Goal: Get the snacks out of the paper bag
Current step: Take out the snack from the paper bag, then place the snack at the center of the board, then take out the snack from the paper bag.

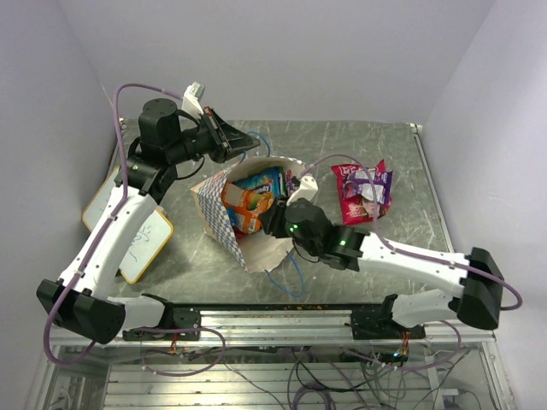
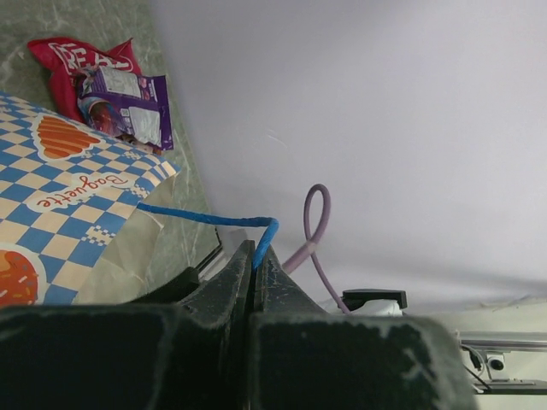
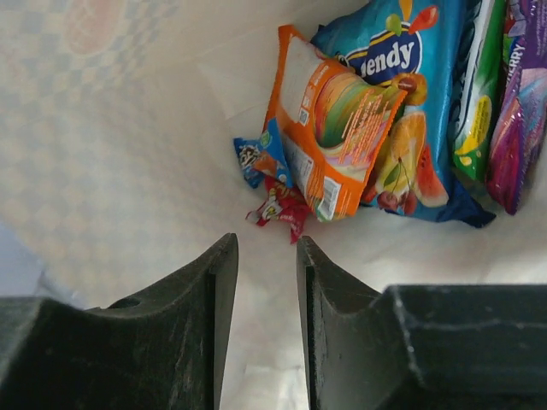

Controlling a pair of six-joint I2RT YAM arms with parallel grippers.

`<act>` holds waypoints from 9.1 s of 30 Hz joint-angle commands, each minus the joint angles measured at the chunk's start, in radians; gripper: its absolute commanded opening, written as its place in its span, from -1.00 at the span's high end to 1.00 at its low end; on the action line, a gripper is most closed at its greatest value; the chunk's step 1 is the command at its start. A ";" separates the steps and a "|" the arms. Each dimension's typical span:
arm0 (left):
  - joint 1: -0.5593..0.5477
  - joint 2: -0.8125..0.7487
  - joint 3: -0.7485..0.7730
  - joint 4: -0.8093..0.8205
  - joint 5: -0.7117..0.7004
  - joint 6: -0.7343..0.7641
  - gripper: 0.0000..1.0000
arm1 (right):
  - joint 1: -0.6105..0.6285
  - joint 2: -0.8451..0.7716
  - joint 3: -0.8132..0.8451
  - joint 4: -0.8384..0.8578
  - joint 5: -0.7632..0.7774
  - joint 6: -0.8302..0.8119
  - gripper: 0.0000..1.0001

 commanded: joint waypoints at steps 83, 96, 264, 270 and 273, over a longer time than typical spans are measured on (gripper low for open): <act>-0.010 -0.085 0.084 -0.380 -0.132 0.264 0.86 | -0.145 -0.162 0.588 -0.589 -0.038 -0.454 1.00; -0.009 -0.044 0.164 -0.428 -0.138 0.276 0.86 | -0.344 -0.007 0.656 -0.636 0.373 -0.434 1.00; -0.008 0.054 0.198 -0.254 -0.055 0.192 0.86 | -0.201 0.216 0.255 -0.018 -0.247 -0.323 1.00; -0.008 0.040 0.195 -0.270 -0.081 0.193 0.86 | -0.202 0.144 0.293 -0.095 -0.269 -0.292 1.00; -0.008 0.033 0.190 -0.281 -0.095 0.192 0.86 | -0.202 0.128 0.350 -0.133 -0.307 -0.281 1.00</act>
